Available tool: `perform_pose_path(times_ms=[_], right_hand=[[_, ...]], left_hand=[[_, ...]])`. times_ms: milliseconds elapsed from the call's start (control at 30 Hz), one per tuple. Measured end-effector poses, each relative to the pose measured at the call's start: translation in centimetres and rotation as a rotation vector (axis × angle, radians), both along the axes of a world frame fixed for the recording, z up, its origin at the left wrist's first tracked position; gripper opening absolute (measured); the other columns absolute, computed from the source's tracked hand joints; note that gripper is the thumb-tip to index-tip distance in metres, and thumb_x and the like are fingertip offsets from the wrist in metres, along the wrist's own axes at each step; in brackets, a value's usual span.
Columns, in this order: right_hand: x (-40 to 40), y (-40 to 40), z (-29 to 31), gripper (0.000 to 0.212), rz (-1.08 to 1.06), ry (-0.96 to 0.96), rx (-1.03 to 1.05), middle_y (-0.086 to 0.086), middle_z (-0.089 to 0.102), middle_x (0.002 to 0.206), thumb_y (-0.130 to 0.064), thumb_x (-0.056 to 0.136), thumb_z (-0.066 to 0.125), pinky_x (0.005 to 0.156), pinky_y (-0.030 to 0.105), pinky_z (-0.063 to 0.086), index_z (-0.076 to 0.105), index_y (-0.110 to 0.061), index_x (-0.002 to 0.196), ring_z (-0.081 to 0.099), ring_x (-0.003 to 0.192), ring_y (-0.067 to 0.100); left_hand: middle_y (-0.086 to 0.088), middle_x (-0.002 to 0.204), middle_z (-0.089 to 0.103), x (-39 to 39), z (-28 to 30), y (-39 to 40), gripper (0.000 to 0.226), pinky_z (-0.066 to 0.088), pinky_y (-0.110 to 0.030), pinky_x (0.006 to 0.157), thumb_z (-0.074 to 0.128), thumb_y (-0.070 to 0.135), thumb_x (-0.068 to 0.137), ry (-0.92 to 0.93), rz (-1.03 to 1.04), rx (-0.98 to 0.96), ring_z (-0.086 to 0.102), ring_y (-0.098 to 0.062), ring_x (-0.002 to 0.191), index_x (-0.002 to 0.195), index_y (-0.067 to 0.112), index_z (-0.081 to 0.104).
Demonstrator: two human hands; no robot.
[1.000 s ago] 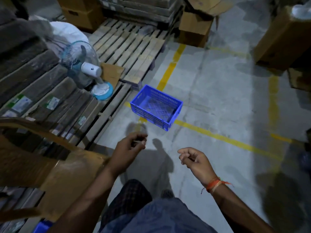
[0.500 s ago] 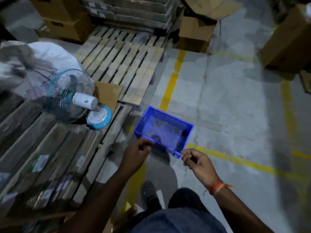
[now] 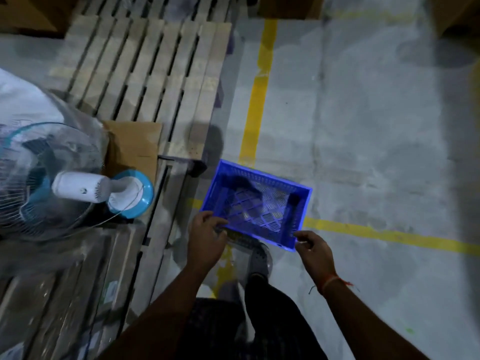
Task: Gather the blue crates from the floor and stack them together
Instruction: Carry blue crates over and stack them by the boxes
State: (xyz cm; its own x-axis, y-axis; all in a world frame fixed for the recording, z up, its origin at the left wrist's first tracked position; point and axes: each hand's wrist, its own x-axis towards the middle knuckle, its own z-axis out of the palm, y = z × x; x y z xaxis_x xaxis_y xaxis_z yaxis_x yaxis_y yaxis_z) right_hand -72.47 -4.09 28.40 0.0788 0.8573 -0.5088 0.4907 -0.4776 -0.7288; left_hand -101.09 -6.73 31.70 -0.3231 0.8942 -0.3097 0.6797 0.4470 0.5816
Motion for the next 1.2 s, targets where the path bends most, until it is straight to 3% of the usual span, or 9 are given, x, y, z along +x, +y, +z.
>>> perform_pose_path(times_ms=[100,200,300,533,667,800,933,1067,1200], right_hand=[[-0.1,4.6,-6.9,0.035,0.021,-0.1,-0.073,0.001,0.067,0.102,-0.005,0.078,0.068,0.077,0.022,0.051,0.068,-0.038,0.088,0.066,0.078,0.018],[-0.3,8.2,-14.0,0.028,0.115,-0.213,-0.036,0.007,0.064,0.096,-0.005,0.074,0.073,0.088,0.039,0.052,0.076,-0.018,0.098,0.065,0.087,0.03],[-0.2,10.7,-21.4,0.03,0.156,-0.294,-0.035,0.015,0.072,0.093,-0.017,0.069,0.07,0.089,0.04,0.051,0.078,-0.012,0.098,0.064,0.092,0.035],[0.7,12.1,-32.9,0.035,-0.017,-0.501,-0.203,0.023,0.035,0.143,-0.024,0.074,0.079,0.111,0.035,0.029,0.073,-0.024,0.108,0.042,0.126,0.042],[1.6,12.1,-37.1,0.037,-0.07,-0.455,-0.224,0.02,0.035,0.141,-0.024,0.073,0.08,0.113,0.038,0.032,0.072,-0.03,0.109,0.044,0.124,0.041],[2.1,11.3,-40.5,0.034,-0.155,-0.257,-0.18,0.017,0.068,0.103,-0.024,0.068,0.076,0.09,0.047,0.055,0.072,-0.052,0.087,0.067,0.086,0.03],[2.0,11.7,-39.4,0.052,-0.178,-0.174,-0.177,0.01,0.073,0.092,-0.004,0.079,0.073,0.081,0.045,0.054,0.071,-0.056,0.079,0.063,0.075,0.022],[2.3,10.9,-34.1,0.052,-0.181,-0.153,-0.156,0.007,0.073,0.098,-0.001,0.08,0.072,0.087,0.041,0.052,0.073,-0.052,0.08,0.064,0.084,0.019],[3.3,8.1,-25.6,0.05,-0.142,-0.163,-0.168,0.004,0.074,0.093,-0.002,0.08,0.072,0.076,0.029,0.048,0.072,-0.052,0.084,0.056,0.062,0.001]], left_hand=[[-0.014,0.135,0.048,-1.3,-6.8,3.5,0.024,0.043,-0.045,0.104,0.075,0.015,0.079,0.02,0.019,-0.056,0.048,-0.033,0.127,0.1,0.026,0.073],[-0.014,0.136,0.049,-2.9,-14.7,6.2,0.025,0.043,-0.048,0.104,0.073,0.021,0.074,0.054,0.017,-0.068,0.049,-0.038,0.126,0.098,0.028,0.074],[-0.014,0.141,0.044,-4.3,-22.5,9.2,0.027,0.04,-0.05,0.107,0.07,0.026,0.071,0.084,-0.008,-0.068,0.043,-0.039,0.129,0.098,0.029,0.072],[-0.018,0.15,0.035,-7.4,-36.1,13.6,0.028,0.038,-0.055,0.107,0.079,0.022,0.073,0.251,-0.059,-0.134,0.035,-0.043,0.135,0.1,0.024,0.07],[-0.015,0.155,0.028,-9.5,-41.2,14.9,0.024,0.039,-0.056,0.108,0.076,0.028,0.078,0.289,-0.03,-0.227,0.033,-0.041,0.139,0.101,0.027,0.069],[-0.014,0.144,0.038,-11.5,-43.6,16.4,0.021,0.053,-0.047,0.095,0.069,0.024,0.083,0.151,0.002,-0.258,0.055,-0.038,0.119,0.096,0.04,0.068],[-0.017,0.091,0.07,-14.5,-43.2,17.5,0.02,0.059,-0.044,0.068,0.064,0.024,0.083,-0.046,-0.077,-0.261,0.068,-0.03,0.07,0.093,0.041,0.069],[-0.017,0.081,0.074,-15.5,-38.2,17.0,0.032,0.054,-0.025,0.058,0.064,0.001,0.09,-0.124,-0.146,-0.281,0.071,-0.027,0.072,0.095,0.032,0.072],[-0.012,0.083,0.075,-15.6,-29.1,15.7,0.028,0.044,-0.004,0.059,0.066,0.0,0.087,-0.16,-0.17,-0.282,0.065,0.008,0.066,0.099,0.025,0.073]])
